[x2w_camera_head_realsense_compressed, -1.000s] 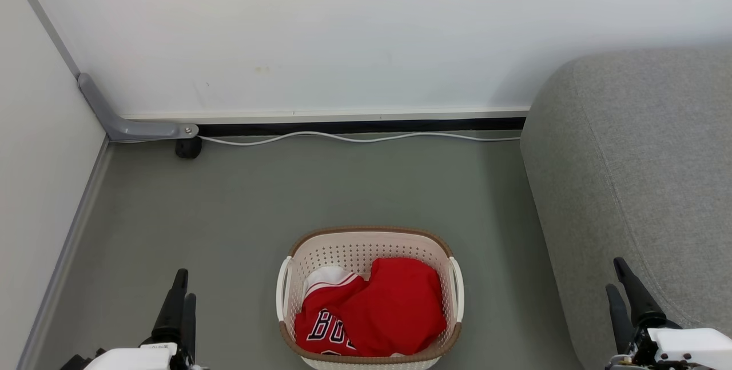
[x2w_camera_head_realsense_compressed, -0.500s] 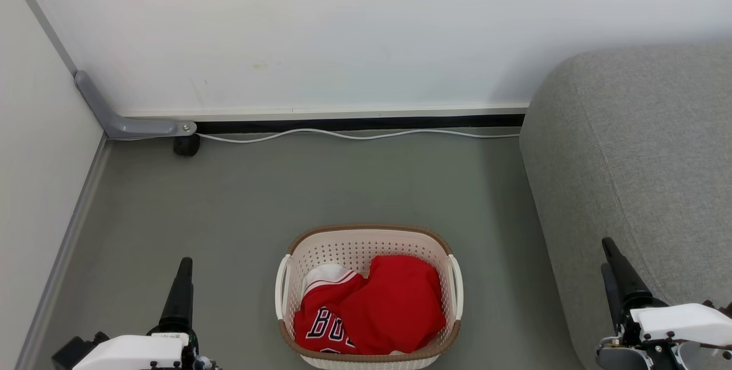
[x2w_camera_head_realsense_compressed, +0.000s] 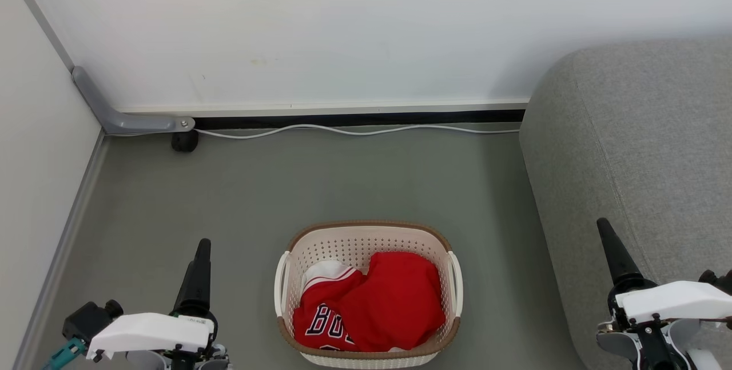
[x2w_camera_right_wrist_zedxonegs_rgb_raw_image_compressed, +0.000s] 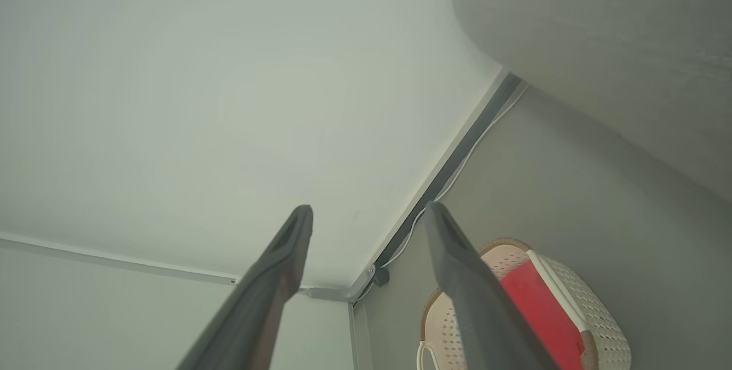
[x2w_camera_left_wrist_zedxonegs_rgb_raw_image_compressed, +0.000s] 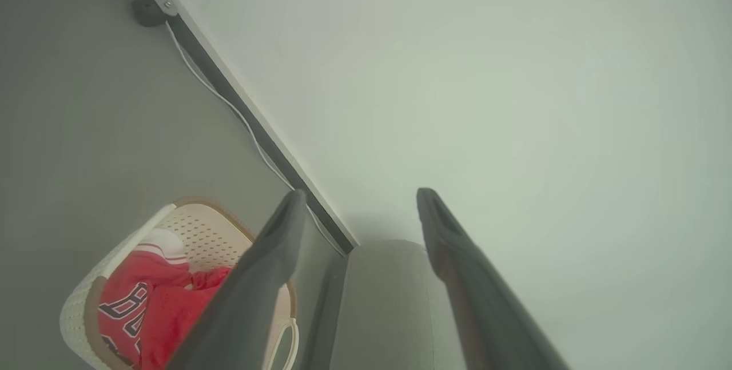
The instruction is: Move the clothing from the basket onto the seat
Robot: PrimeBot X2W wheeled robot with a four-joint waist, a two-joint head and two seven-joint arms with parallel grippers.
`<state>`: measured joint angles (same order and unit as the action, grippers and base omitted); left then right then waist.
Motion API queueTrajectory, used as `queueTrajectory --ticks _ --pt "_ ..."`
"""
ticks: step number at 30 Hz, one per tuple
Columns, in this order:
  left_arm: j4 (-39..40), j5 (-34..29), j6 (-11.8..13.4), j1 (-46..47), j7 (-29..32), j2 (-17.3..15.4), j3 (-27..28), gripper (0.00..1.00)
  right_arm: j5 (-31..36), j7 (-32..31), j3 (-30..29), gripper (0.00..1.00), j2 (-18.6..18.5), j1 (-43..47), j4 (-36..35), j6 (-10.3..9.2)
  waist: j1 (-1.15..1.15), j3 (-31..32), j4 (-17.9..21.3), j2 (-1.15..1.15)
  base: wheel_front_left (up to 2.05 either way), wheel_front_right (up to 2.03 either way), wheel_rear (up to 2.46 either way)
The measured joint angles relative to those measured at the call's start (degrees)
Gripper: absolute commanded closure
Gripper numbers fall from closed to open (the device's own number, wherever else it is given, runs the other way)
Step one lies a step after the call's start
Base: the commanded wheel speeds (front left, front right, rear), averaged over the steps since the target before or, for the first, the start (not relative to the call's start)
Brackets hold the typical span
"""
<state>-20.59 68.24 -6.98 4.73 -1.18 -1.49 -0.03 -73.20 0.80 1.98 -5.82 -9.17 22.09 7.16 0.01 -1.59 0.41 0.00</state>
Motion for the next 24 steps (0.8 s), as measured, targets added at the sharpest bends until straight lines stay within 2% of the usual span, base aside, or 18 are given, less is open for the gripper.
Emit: queueTrajectory --ticks 14,24 --pt "-1.7 -15.6 0.0 1.7 -2.4 -0.7 -1.4 0.0 13.2 2.3 2.8 0.0 -1.1 -2.5 2.2 0.0 0.0 0.0 0.1 0.0 0.0 0.0 0.0" --pt "-3.4 -24.0 0.5 2.9 -3.9 -0.7 -2.0 0.0 20.9 4.0 4.7 0.0 -1.8 -3.9 3.8 0.0 0.0 0.2 0.2 0.0 0.0 0.0 0.0"
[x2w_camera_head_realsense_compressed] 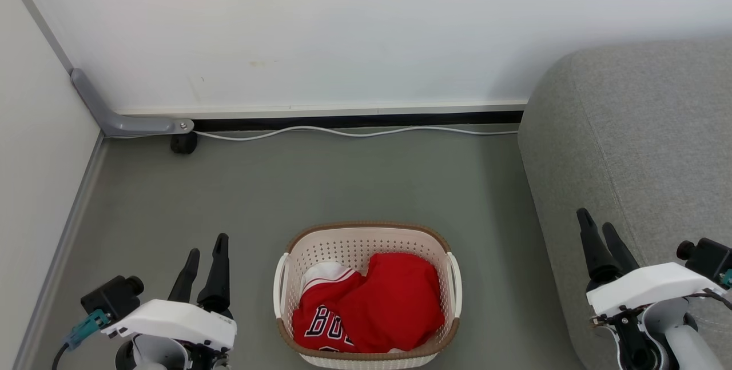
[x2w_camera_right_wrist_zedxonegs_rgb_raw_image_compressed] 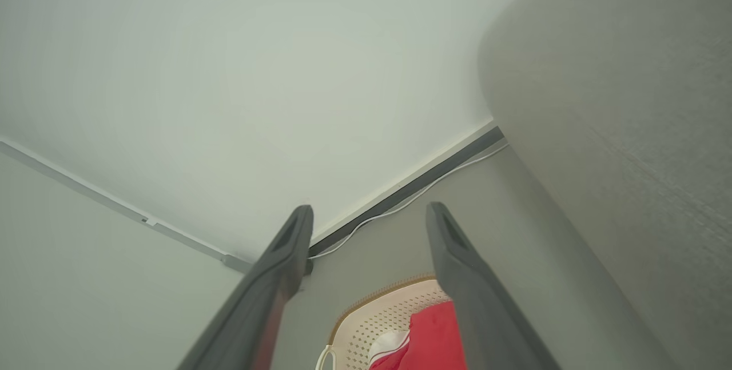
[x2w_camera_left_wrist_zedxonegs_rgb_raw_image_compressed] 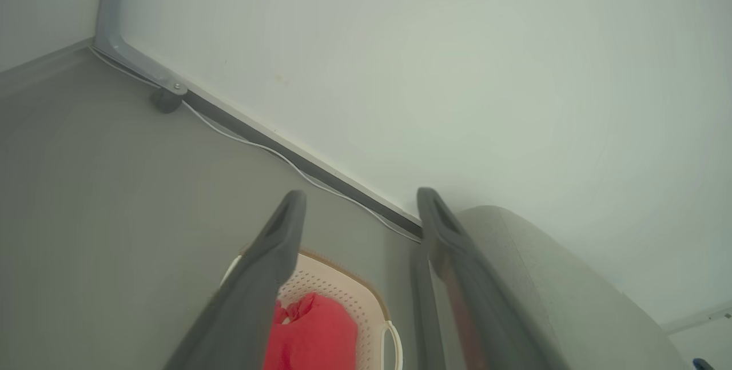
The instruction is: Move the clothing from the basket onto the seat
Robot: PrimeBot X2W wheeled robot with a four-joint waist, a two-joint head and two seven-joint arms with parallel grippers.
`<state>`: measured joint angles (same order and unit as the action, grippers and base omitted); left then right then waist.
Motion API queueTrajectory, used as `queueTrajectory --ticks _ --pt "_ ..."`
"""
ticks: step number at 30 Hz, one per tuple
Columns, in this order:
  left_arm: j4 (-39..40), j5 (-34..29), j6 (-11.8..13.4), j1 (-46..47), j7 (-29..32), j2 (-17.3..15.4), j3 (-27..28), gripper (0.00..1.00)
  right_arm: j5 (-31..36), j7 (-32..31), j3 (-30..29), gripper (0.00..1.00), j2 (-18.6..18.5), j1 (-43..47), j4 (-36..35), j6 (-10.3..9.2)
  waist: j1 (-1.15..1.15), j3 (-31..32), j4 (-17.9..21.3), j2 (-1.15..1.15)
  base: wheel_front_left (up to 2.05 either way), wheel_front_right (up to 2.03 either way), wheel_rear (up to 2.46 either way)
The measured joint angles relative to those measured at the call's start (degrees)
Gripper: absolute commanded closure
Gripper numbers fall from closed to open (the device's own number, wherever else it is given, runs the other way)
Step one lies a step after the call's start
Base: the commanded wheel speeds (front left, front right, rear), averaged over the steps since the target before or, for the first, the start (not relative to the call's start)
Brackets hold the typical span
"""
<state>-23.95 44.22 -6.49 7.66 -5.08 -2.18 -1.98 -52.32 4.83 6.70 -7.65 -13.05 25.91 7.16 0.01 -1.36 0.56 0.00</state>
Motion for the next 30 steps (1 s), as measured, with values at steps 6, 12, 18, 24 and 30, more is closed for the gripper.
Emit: queueTrajectory --ticks 6,12,18,24,30 --pt "-1.0 -5.1 0.5 0.9 -0.9 0.0 -0.6 0.0 3.9 0.8 1.2 0.0 -0.7 -1.3 1.0 0.0 0.0 -0.3 0.0 0.0 0.0 0.0 0.0" --pt "-1.7 -9.2 1.0 2.2 -2.0 0.0 -1.0 0.0 7.5 1.8 2.2 0.0 -1.4 -2.8 1.9 0.0 0.0 -0.6 0.1 0.0 0.0 0.0 0.0" --pt "-2.4 -13.2 1.1 2.5 -2.7 0.0 -1.2 0.0 10.9 2.8 3.4 0.0 -1.9 -4.2 3.1 0.0 0.0 -0.8 0.1 0.0 0.0 0.0 0.0" --pt "-2.7 -17.5 1.8 3.7 -3.8 0.0 -1.4 0.0 14.2 3.8 4.3 0.0 -2.4 -5.5 3.6 0.0 0.0 -1.0 0.2 0.0 0.0 0.0 0.0" --pt "-3.2 -20.6 2.0 4.3 -4.6 0.0 -1.4 0.0 16.7 4.6 4.8 0.0 -2.7 -6.3 4.5 0.01 0.0 -1.1 0.2 0.0 0.0 0.0 0.0"
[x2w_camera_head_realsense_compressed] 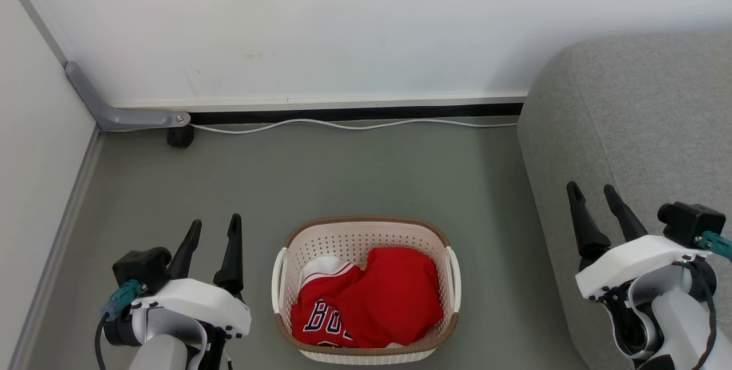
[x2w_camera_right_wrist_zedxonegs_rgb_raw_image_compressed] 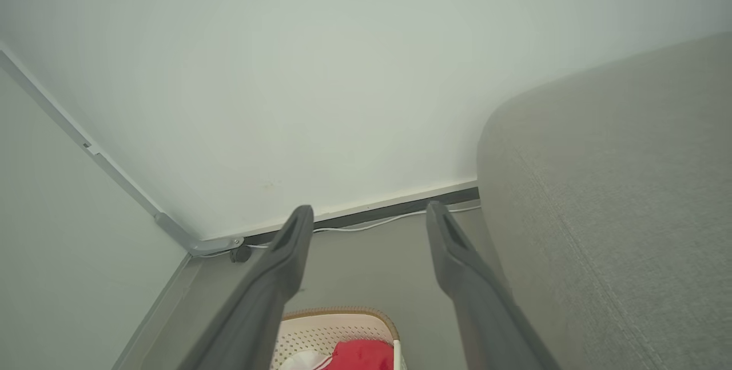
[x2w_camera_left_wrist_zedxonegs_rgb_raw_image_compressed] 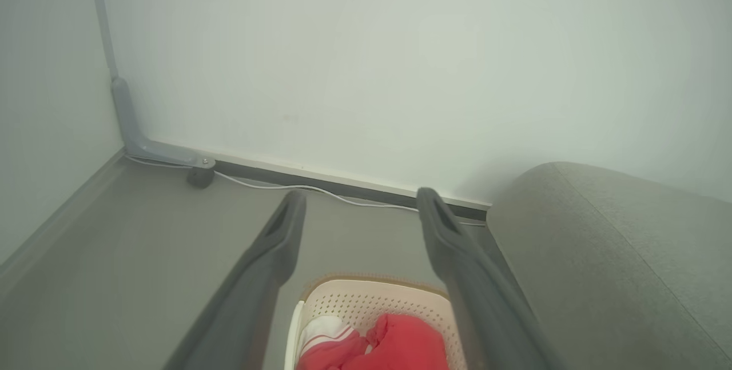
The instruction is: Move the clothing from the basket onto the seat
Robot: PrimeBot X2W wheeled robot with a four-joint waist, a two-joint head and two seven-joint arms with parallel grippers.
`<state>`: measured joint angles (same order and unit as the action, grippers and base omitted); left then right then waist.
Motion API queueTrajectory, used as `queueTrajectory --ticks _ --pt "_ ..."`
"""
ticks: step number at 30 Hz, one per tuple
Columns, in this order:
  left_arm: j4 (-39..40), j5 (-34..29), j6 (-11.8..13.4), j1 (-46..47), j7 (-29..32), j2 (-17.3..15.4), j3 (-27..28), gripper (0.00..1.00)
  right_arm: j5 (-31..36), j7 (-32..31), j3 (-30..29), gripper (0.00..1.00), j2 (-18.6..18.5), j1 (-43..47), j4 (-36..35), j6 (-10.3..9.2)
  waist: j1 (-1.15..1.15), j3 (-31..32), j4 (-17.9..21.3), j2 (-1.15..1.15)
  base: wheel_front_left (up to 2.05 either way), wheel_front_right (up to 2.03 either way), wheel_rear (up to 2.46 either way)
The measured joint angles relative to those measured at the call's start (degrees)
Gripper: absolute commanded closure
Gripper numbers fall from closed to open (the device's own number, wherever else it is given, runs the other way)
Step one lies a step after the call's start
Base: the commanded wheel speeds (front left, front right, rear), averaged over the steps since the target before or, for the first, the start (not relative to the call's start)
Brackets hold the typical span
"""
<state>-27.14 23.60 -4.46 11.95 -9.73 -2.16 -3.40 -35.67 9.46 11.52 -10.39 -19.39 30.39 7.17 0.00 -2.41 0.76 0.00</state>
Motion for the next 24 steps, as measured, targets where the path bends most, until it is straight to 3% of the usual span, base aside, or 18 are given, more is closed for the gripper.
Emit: queueTrajectory --ticks 24 --pt "-1.9 -15.5 1.5 2.8 -4.2 0.1 0.4 0.0 14.2 4.2 0.6 0.0 -1.7 -5.1 3.4 0.07 0.0 -0.7 0.4 0.0 0.0 0.0 0.0"
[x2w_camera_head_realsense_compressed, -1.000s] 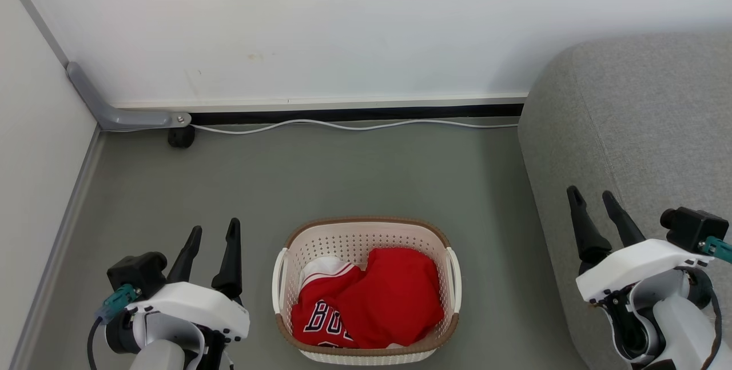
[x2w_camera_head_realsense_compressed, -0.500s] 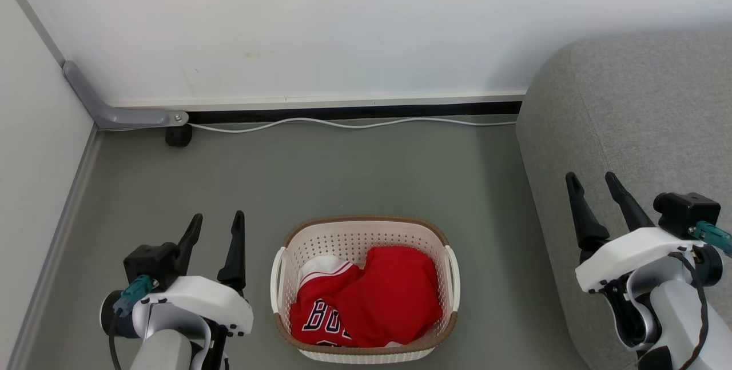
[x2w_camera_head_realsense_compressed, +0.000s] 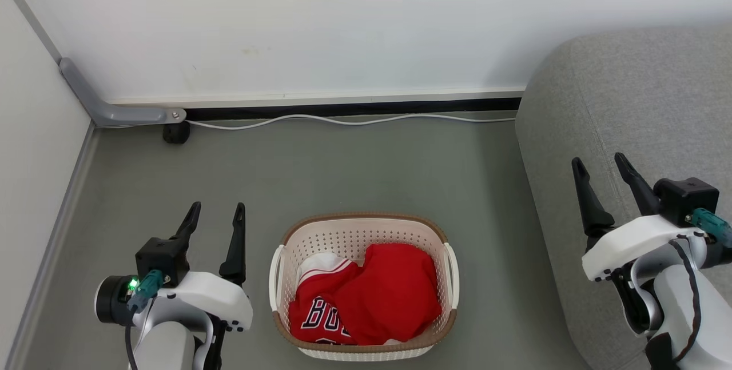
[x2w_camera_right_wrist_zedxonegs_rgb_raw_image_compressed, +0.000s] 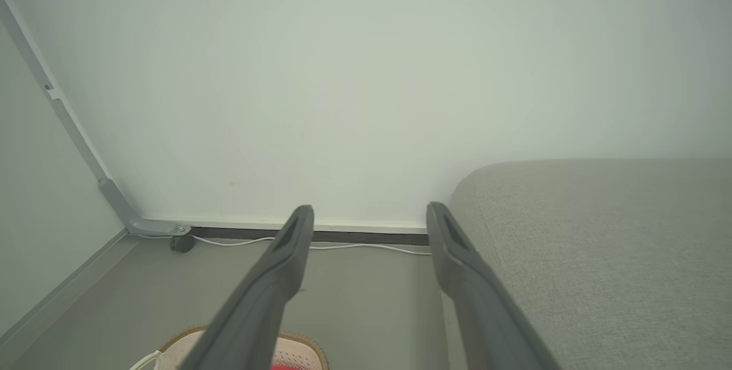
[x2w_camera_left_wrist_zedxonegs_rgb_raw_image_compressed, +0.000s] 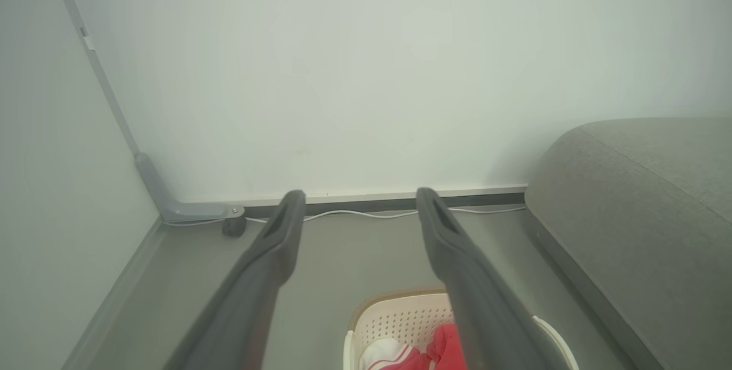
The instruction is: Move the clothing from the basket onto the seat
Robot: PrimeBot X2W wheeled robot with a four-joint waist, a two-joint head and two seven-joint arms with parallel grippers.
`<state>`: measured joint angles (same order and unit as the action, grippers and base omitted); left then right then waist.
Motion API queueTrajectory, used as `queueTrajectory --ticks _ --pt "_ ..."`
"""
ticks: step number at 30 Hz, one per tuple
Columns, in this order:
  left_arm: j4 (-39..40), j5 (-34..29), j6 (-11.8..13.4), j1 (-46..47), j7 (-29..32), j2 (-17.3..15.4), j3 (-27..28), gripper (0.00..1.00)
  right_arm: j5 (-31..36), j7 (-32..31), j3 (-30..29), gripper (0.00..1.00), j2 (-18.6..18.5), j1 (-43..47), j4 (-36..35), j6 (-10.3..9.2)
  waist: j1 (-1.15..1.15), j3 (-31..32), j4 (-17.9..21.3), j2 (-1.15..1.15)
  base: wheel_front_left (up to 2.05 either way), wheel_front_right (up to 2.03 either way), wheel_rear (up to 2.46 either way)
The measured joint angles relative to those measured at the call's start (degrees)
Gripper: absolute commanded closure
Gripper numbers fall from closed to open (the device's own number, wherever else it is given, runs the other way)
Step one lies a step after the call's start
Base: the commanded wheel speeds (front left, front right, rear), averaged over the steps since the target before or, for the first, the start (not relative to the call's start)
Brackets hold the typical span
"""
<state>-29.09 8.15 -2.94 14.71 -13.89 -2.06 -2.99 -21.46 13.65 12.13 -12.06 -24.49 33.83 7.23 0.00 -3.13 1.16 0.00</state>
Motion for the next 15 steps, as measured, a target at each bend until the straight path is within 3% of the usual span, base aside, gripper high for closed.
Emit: queueTrajectory --ticks 15 --pt "-0.5 -1.4 1.0 0.8 -0.5 0.0 0.2 0.0 2.1 0.6 -1.3 0.0 0.0 -0.8 0.4 0.0 0.0 0.1 0.2 0.0 0.0 0.0 0.0"
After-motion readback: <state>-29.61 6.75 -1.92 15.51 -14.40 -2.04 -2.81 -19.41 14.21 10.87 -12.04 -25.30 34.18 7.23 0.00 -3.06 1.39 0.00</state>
